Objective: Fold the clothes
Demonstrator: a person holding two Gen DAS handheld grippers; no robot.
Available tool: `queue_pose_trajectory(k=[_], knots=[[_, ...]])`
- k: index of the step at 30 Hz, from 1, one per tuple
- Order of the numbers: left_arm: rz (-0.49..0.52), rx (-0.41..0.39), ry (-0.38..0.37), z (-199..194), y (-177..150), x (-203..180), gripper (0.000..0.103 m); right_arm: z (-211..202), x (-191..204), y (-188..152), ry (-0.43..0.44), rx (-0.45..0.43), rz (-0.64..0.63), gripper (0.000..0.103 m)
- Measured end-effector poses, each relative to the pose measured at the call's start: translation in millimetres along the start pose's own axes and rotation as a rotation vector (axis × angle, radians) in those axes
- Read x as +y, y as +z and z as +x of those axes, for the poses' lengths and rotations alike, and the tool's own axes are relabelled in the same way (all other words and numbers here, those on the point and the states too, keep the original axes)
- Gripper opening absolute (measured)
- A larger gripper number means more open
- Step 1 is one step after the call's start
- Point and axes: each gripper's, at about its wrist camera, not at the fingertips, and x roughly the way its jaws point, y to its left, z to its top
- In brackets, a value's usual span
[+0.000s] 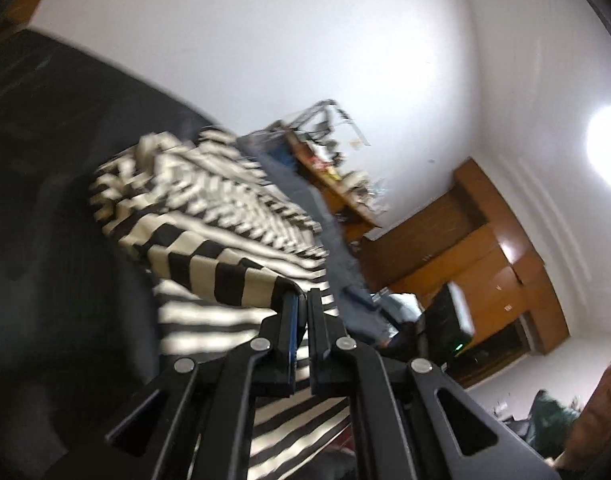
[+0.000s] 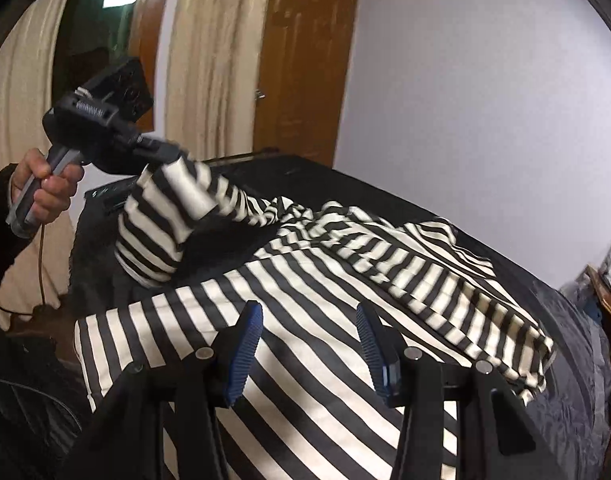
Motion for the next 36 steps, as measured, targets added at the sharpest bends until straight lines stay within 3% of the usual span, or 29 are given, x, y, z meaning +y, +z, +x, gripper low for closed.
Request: queue_pose_trajectory(k=[2,4,5,6,8,11,15,18,21,23,27,31,32,34,35,36], knots=[[0.023,0.021,-0.009,21.9,11.5,-10.8,0.005,-5.3,-11.3,-4.6,-0.027,-0.001,0.039,0.051],[0.037,0.049,-0.015,46.6,23.1,-19.6,0.007,-9.1,-23.0,-10.7,-0.065,0.007,0.084,0.063],[0.038,0.068,-0.01,61.2,29.3,-21.9,0.016,-11.0,-28.7,-13.9,-0.086,0.011,0.103,0.078],[0.039,0.09,-0.011,75.4,33.8,-23.2,0.022,-13.2,-33.0,-16.9,-0.108,0.015,0.115,0.082],[0.047,0.134,-0.019,103.8,41.5,-24.6,0.052,-18.0,-38.4,-21.9,-0.141,0.021,0.127,0.082],[0.071,0.192,0.03,137.9,47.8,-22.2,0.056,-23.2,-40.9,-25.8,-0.162,0.031,0.126,0.082],[0.059,0.212,0.069,150.9,47.6,-9.6,0.062,-20.3,-35.4,-28.3,-0.19,0.069,0.087,0.082],[0.056,0.187,0.093,135.0,46.8,5.8,0.069,-10.1,-21.0,-25.5,-0.157,0.094,0.013,0.082],[0.081,0.158,0.174,112.1,45.5,20.5,0.077,10.0,2.2,-21.5,-0.019,0.139,-0.05,0.082],[0.096,0.139,0.238,94.3,44.2,32.7,0.079,28.1,12.8,-19.5,0.056,0.192,-0.028,0.082],[0.084,0.125,0.335,75.3,42.6,63.1,0.08,58.2,6.9,-17.2,0.07,0.269,0.149,0.082],[0.112,0.13,0.437,66.1,39.2,86.2,0.081,79.3,-0.5,-14.5,0.061,0.321,0.216,0.081],[0.132,0.14,0.46,67.9,38.0,89.8,0.081,84.3,0.9,-14.5,0.06,0.343,0.202,0.08],[0.176,0.174,0.512,73.7,34.6,96.6,0.081,94.9,5.2,-16.3,0.052,0.384,0.161,0.06],[0.196,0.197,0.533,76.8,32.5,101.0,0.081,100.0,7.7,-17.6,0.046,0.402,0.139,0.045],[0.209,0.215,0.546,77.1,31.1,105.3,0.081,102.6,10.0,-18.7,0.039,0.411,0.117,0.041]])
